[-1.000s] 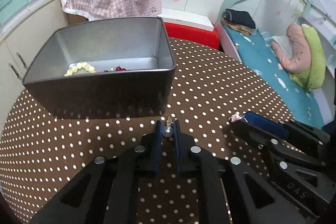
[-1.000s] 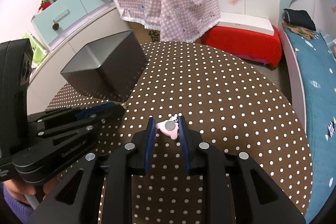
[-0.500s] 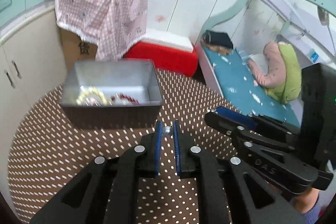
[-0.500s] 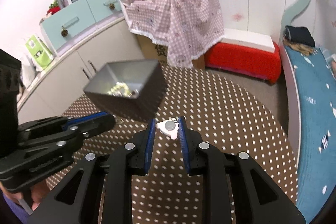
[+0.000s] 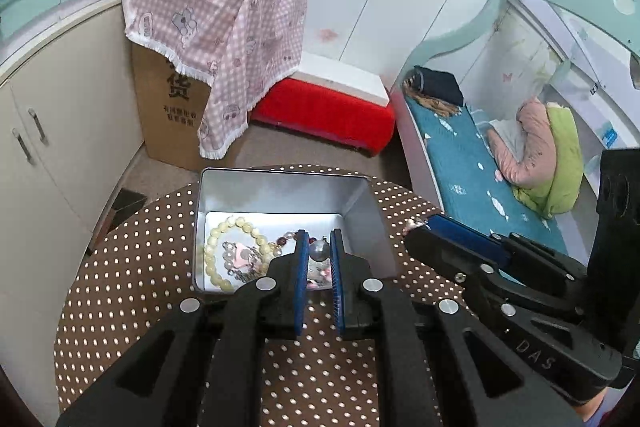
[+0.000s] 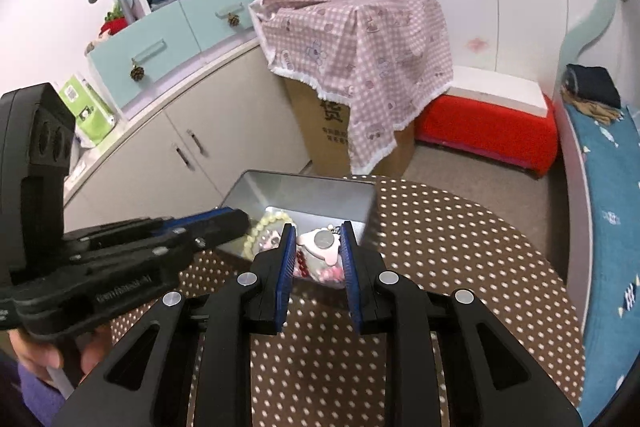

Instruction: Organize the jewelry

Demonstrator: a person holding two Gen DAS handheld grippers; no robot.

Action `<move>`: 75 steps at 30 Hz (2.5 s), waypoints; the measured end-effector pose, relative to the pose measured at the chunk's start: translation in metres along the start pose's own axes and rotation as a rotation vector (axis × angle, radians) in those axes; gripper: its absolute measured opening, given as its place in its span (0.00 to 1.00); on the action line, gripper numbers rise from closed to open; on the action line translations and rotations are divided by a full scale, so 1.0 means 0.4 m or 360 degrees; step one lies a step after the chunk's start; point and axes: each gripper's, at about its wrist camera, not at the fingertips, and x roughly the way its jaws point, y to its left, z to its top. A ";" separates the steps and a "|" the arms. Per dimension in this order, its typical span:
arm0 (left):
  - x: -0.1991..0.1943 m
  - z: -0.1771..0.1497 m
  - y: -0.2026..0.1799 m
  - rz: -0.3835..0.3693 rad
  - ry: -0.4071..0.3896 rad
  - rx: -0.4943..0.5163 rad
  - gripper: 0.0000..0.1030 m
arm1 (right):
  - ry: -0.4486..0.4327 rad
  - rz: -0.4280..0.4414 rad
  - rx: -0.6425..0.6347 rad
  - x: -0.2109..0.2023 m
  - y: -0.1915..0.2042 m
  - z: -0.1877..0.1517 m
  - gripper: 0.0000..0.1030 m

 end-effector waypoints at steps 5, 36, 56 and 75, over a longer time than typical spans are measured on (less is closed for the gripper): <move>0.041 0.009 0.032 0.0022 0.0057 -0.0009 0.09 | 0.0059 0.0001 0.0015 0.071 0.011 0.015 0.23; -0.171 -0.045 0.008 0.0327 -0.0326 0.0053 0.86 | -0.0142 -0.0175 0.0028 -0.097 0.020 -0.036 0.63; -0.467 -0.252 -0.177 0.0425 -0.0648 0.0286 0.88 | -0.0493 -0.0264 -0.0090 -0.491 0.167 -0.224 0.72; -0.656 -0.362 -0.292 0.0542 -0.1010 0.0428 0.88 | -0.0765 -0.0398 -0.0170 -0.716 0.263 -0.324 0.72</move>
